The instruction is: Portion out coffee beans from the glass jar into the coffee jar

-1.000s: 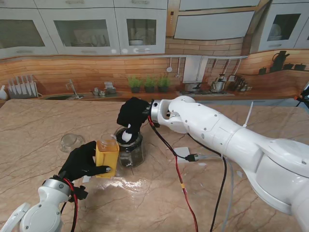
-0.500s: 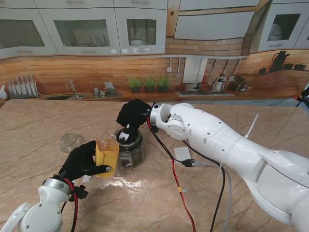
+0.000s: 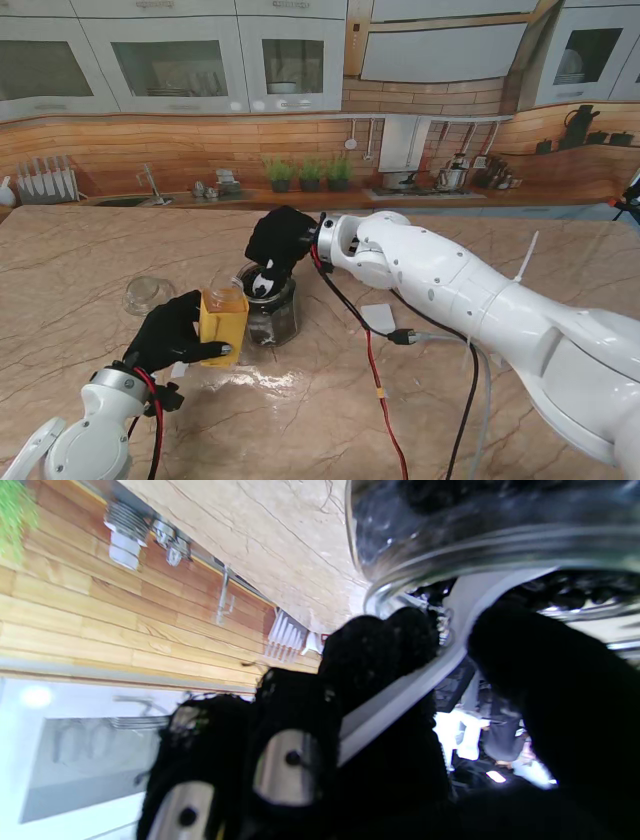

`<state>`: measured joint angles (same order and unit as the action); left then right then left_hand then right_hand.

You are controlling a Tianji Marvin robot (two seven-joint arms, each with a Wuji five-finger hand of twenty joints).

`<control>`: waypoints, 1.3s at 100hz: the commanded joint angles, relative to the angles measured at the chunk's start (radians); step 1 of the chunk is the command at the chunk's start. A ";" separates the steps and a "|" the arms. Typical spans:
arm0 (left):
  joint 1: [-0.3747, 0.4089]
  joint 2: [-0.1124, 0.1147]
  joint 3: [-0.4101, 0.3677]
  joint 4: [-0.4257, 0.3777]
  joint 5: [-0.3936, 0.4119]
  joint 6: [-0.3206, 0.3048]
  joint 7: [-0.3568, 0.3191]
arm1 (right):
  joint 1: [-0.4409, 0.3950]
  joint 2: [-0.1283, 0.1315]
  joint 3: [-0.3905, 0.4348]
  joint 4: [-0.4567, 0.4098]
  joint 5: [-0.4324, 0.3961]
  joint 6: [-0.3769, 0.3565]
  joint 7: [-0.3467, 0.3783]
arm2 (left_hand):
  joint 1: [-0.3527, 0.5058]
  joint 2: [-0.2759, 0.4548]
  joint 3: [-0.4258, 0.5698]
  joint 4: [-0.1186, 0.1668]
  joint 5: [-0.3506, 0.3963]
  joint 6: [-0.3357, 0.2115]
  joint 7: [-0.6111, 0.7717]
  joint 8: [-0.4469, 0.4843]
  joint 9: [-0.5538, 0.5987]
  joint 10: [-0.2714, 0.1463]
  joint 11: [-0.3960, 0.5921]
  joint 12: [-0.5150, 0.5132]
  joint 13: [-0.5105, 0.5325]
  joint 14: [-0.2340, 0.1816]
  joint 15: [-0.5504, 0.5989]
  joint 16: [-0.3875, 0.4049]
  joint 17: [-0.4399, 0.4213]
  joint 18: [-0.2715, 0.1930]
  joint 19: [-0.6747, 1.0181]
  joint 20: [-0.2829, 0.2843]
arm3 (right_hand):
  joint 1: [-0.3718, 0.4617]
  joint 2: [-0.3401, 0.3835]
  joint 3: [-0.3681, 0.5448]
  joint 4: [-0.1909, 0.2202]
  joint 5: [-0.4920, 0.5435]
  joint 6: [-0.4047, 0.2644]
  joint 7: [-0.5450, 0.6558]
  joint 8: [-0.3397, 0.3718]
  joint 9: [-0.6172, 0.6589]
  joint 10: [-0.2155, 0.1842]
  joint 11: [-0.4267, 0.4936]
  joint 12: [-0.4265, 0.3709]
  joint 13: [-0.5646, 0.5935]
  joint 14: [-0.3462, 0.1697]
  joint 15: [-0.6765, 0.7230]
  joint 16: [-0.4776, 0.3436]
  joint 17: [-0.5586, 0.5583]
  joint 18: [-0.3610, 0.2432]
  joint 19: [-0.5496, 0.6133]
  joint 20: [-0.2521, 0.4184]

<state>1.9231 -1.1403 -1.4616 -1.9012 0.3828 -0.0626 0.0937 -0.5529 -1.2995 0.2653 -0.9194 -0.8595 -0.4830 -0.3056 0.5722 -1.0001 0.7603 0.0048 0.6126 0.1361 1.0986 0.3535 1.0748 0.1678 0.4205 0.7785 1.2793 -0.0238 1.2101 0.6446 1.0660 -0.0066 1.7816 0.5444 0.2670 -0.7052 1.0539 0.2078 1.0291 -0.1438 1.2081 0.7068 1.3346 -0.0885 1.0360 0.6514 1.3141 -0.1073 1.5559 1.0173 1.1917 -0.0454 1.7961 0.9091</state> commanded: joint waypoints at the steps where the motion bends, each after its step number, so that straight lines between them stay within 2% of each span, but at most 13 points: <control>1: 0.006 -0.004 0.002 0.000 0.000 0.003 0.000 | 0.020 -0.006 -0.001 0.007 -0.002 -0.012 -0.002 | 0.160 0.135 0.438 0.224 0.152 -0.188 0.212 0.067 0.166 -0.090 0.139 0.047 -0.004 0.049 -0.002 -0.002 0.015 -0.044 0.113 0.014 | 0.065 -0.007 0.048 0.065 0.028 0.005 0.041 0.016 0.077 0.047 0.033 0.009 0.008 -0.094 0.088 0.034 0.043 -0.282 0.282 0.024; 16: 0.008 -0.004 0.001 0.002 0.002 0.000 0.003 | 0.056 -0.029 -0.052 0.056 -0.036 -0.041 -0.055 | 0.161 0.135 0.438 0.224 0.152 -0.182 0.214 0.068 0.165 -0.089 0.140 0.047 -0.004 0.048 -0.001 -0.001 0.015 -0.045 0.114 0.015 | 0.061 -0.005 0.048 0.063 0.026 0.005 0.041 0.016 0.076 0.046 0.032 0.009 0.008 -0.096 0.087 0.033 0.043 -0.283 0.282 0.024; 33: 0.012 -0.005 -0.003 0.004 0.004 -0.008 0.009 | 0.084 -0.067 -0.114 0.130 -0.048 -0.071 -0.093 | 0.162 0.135 0.438 0.225 0.158 -0.181 0.219 0.068 0.169 -0.087 0.142 0.046 -0.004 0.047 0.003 -0.001 0.015 -0.045 0.115 0.015 | 0.061 -0.005 0.048 0.062 0.024 0.003 0.042 0.017 0.074 0.044 0.032 0.009 0.008 -0.096 0.085 0.033 0.043 -0.283 0.282 0.024; 50: 0.015 -0.007 -0.006 0.006 0.003 -0.008 0.014 | 0.080 -0.091 -0.122 0.164 -0.020 -0.072 -0.083 | 0.160 0.135 0.438 0.230 0.155 -0.194 0.224 0.071 0.169 -0.091 0.144 0.046 -0.004 0.049 0.004 -0.001 0.015 -0.046 0.116 0.016 | 0.059 -0.003 0.048 0.061 0.026 0.003 0.042 0.015 0.075 0.045 0.033 0.009 0.008 -0.095 0.086 0.033 0.043 -0.283 0.282 0.023; 55: 0.016 -0.007 -0.007 0.006 0.002 -0.007 0.014 | 0.073 -0.096 -0.115 0.167 -0.003 -0.069 -0.070 | 0.160 0.134 0.438 0.230 0.153 -0.188 0.227 0.073 0.169 -0.091 0.145 0.047 -0.004 0.050 0.004 -0.002 0.015 -0.046 0.116 0.016 | 0.060 -0.003 0.048 0.061 0.025 0.002 0.042 0.016 0.075 0.045 0.033 0.009 0.008 -0.096 0.086 0.033 0.043 -0.283 0.282 0.023; 58: 0.017 -0.007 -0.007 0.006 0.001 -0.007 0.015 | 0.069 -0.097 -0.111 0.166 0.008 -0.067 -0.061 | 0.158 0.134 0.439 0.231 0.154 -0.203 0.228 0.073 0.169 -0.095 0.144 0.045 -0.004 0.049 0.004 -0.002 0.015 -0.046 0.116 0.016 | 0.059 -0.004 0.047 0.060 0.025 0.002 0.042 0.016 0.075 0.044 0.033 0.009 0.008 -0.096 0.086 0.033 0.043 -0.283 0.282 0.023; 72: 0.017 -0.008 -0.010 0.006 0.000 -0.008 0.017 | 0.041 -0.103 -0.078 0.157 0.073 -0.057 -0.002 | 0.162 0.134 0.437 0.230 0.154 -0.186 0.224 0.070 0.168 -0.087 0.144 0.046 -0.004 0.048 0.003 -0.003 0.015 -0.046 0.116 0.016 | 0.061 -0.002 0.045 0.057 0.027 0.003 0.042 0.015 0.075 0.045 0.033 0.008 0.008 -0.092 0.087 0.033 0.043 -0.283 0.282 0.023; 84: 0.017 -0.008 -0.011 0.006 -0.001 -0.009 0.018 | 0.025 -0.095 -0.057 0.137 0.106 -0.050 0.038 | 0.161 0.134 0.438 0.231 0.151 -0.186 0.222 0.070 0.167 -0.089 0.144 0.046 -0.004 0.049 0.004 -0.002 0.015 -0.046 0.116 0.016 | 0.060 -0.001 0.044 0.056 0.028 0.000 0.042 0.014 0.077 0.044 0.033 0.008 0.008 -0.091 0.088 0.034 0.043 -0.283 0.282 0.023; 100: 0.017 -0.008 -0.010 0.005 0.000 -0.008 0.019 | -0.007 -0.068 -0.009 0.078 0.163 -0.007 0.109 | 0.159 0.134 0.439 0.231 0.153 -0.188 0.218 0.068 0.167 -0.089 0.142 0.046 -0.004 0.049 0.003 -0.003 0.015 -0.045 0.116 0.016 | 0.064 -0.001 0.044 0.054 0.032 0.002 0.042 0.014 0.078 0.048 0.033 0.008 0.007 -0.086 0.090 0.034 0.043 -0.280 0.282 0.023; 130: 0.009 -0.006 0.000 0.004 0.008 0.004 0.012 | -0.040 -0.011 0.056 -0.018 0.176 0.050 0.166 | 0.158 0.132 0.439 0.231 0.153 -0.188 0.218 0.069 0.166 -0.089 0.142 0.046 -0.004 0.049 0.004 -0.003 0.015 -0.047 0.116 0.015 | 0.065 -0.001 0.046 0.052 0.035 0.005 0.041 0.013 0.081 0.049 0.032 0.008 0.007 -0.084 0.092 0.035 0.043 -0.272 0.286 0.024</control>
<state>1.9287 -1.1432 -1.4670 -1.8935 0.3880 -0.0645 0.1110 -0.5875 -1.3248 0.3148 -0.9237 -0.6826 -0.4419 -0.1472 0.5644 -1.0001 0.7603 0.0164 0.6208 0.1396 1.0986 0.3543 1.0839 0.1679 0.4205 0.7785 1.2792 -0.0236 1.2131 0.6446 1.0660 -0.0065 1.7822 0.5447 0.2668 -0.7051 1.0539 0.2095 1.0318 -0.1455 1.2256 0.7083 1.3410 -0.0885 1.0360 0.6514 1.3175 -0.1073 1.5559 1.0177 1.1925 -0.0456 1.7961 0.9091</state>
